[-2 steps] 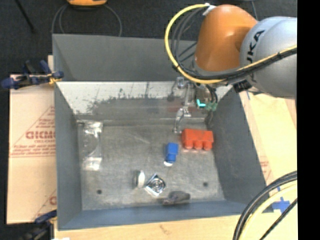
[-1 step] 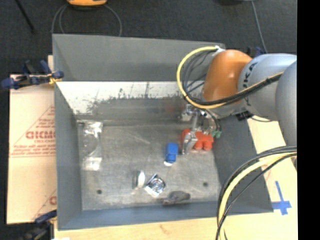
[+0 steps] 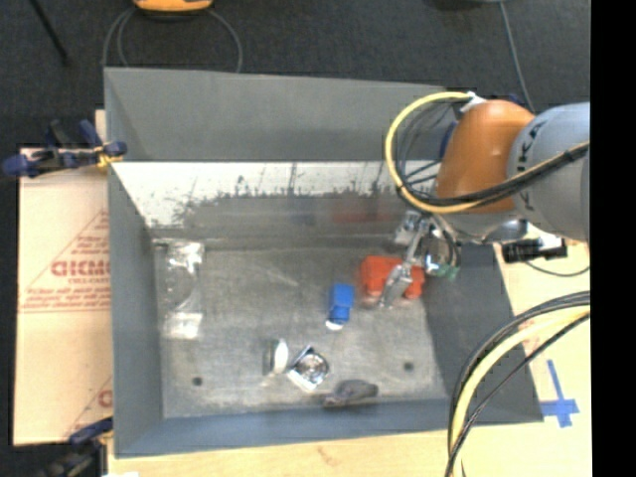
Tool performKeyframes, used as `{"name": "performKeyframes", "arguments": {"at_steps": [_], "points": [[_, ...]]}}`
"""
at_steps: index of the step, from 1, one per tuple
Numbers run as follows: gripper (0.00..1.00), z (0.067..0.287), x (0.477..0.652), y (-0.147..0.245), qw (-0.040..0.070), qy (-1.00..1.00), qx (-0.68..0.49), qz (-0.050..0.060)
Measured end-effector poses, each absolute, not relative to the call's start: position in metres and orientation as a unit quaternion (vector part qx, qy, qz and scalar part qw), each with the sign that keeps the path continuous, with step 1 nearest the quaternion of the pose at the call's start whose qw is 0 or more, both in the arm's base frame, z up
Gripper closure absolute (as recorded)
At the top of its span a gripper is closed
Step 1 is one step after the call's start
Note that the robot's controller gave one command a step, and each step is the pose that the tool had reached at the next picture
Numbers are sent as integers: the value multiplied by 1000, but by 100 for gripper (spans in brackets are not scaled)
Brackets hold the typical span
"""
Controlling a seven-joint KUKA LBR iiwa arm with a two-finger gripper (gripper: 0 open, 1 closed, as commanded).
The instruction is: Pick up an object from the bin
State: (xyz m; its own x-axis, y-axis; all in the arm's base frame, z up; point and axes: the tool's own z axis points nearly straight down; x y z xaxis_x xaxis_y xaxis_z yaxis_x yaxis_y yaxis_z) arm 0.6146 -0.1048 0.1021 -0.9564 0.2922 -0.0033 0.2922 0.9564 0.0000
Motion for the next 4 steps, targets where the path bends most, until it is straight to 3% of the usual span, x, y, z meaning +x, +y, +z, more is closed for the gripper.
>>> {"name": "performKeyframes", "arguments": {"at_steps": [1, 2, 3, 4], "points": [[0, 101, 619, -127, 4, 991, 131, -1], [0, 74, 625, -121, 4, 982, 190, 1], [0, 76, 626, -122, 4, 982, 189, 0], [100, 77, 627, -122, 6, 982, 188, -1]]}}
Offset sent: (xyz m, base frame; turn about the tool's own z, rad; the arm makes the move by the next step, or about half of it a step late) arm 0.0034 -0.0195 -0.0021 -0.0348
